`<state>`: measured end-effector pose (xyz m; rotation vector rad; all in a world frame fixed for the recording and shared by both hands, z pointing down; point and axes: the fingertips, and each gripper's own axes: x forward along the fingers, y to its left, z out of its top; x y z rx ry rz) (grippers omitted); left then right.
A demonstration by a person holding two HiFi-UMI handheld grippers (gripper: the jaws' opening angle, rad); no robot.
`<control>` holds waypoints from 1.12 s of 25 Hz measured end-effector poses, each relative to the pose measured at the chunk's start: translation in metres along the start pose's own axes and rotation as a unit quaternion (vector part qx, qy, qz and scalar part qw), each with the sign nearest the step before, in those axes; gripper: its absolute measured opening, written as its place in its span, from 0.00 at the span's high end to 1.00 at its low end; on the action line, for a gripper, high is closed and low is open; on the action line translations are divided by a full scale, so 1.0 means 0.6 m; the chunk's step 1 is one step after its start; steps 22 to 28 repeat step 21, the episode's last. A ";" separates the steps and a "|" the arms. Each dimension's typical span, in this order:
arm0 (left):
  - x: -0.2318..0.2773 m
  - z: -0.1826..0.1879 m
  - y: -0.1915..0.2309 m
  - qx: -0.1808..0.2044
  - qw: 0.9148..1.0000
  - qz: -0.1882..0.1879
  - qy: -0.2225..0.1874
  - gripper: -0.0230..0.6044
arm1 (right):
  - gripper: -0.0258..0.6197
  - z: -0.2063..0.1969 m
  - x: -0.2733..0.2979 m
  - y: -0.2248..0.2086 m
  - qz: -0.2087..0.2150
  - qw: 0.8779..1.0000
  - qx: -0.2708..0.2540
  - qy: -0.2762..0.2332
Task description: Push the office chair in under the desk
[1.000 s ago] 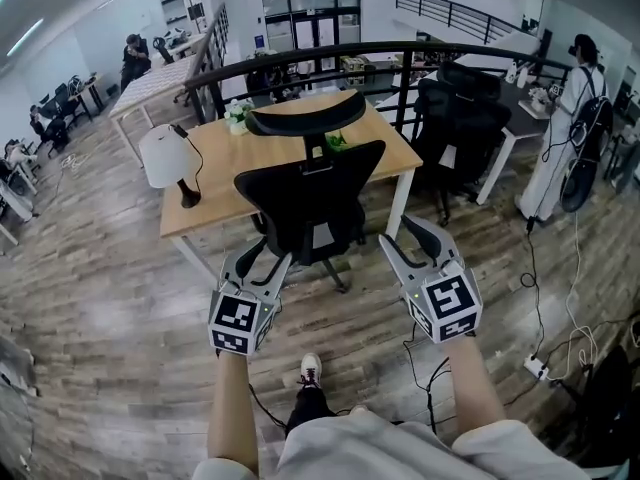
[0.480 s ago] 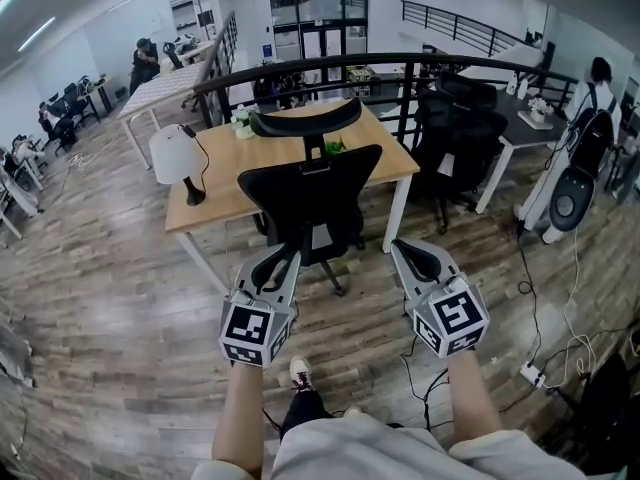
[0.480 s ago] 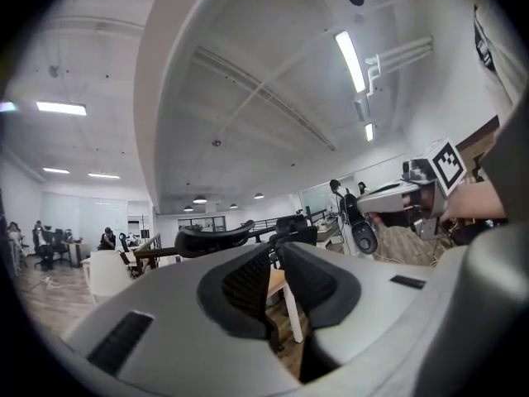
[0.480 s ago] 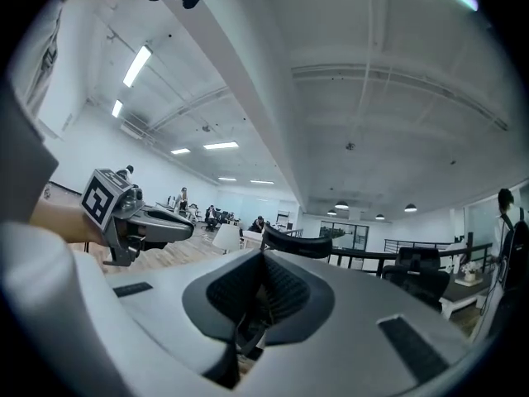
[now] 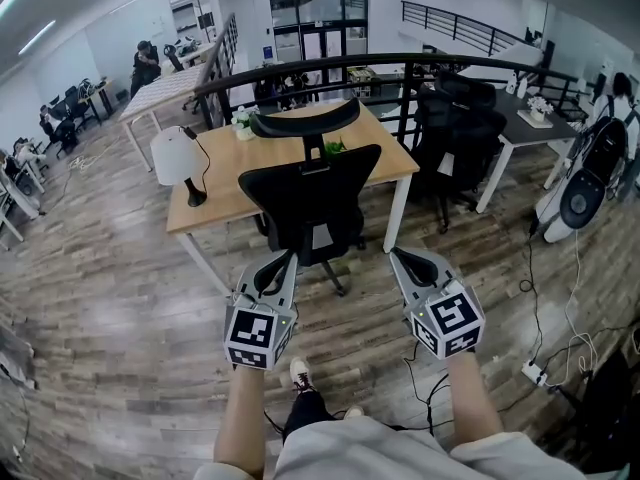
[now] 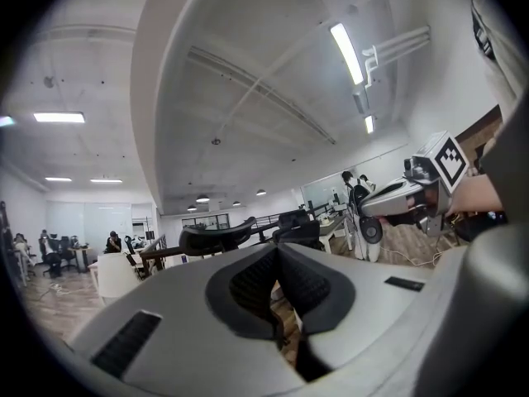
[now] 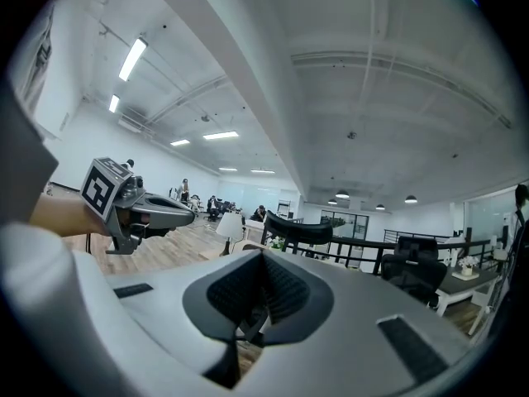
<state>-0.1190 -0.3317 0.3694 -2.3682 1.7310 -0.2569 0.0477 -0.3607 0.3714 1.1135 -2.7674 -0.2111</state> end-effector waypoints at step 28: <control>0.027 -0.017 0.001 -0.006 1.000 -0.008 0.011 0.93 | 0.95 -0.014 0.023 -0.023 0.002 1.000 0.005 0.010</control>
